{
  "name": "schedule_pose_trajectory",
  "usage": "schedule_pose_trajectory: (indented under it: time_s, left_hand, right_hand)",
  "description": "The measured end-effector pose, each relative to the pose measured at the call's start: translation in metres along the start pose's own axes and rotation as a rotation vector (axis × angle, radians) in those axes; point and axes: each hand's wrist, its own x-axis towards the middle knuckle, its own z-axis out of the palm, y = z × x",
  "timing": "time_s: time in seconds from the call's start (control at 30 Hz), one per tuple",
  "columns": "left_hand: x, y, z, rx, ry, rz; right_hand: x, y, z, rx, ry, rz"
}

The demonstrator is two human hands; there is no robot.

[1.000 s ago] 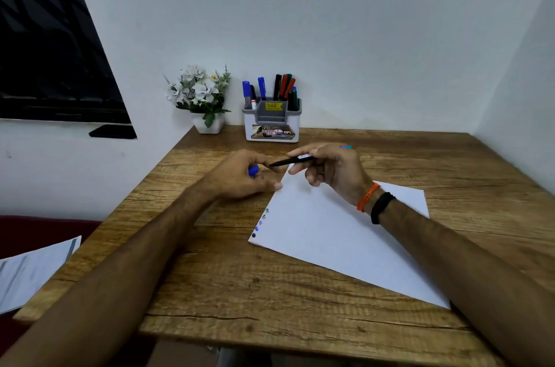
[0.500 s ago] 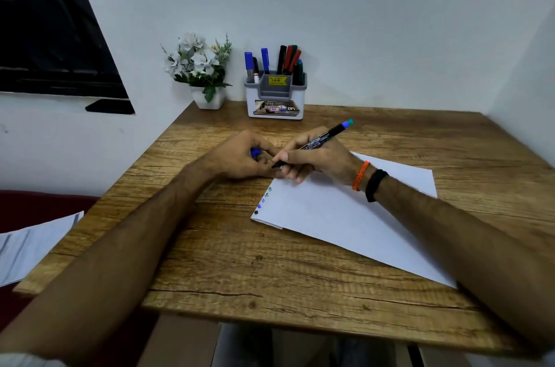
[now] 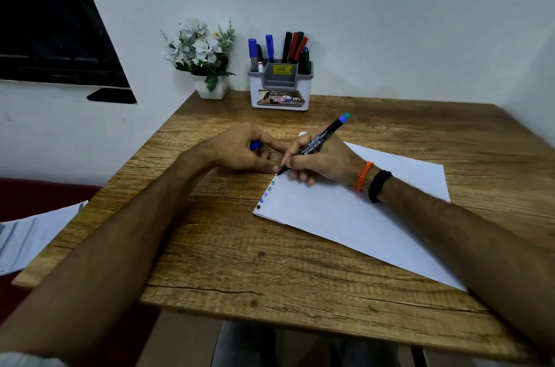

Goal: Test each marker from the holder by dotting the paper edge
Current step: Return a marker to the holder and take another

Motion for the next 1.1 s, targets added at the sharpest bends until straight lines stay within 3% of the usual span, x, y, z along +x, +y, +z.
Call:
schedule_pose_trajectory:
  time_s: [1.1]
  left_hand:
    - [0.0001,0.0005,-0.0003,0.050,-0.006,-0.015]
  right_hand:
    - [-0.0014,-0.0020,0.0021,-0.028,-0.014,-0.028]
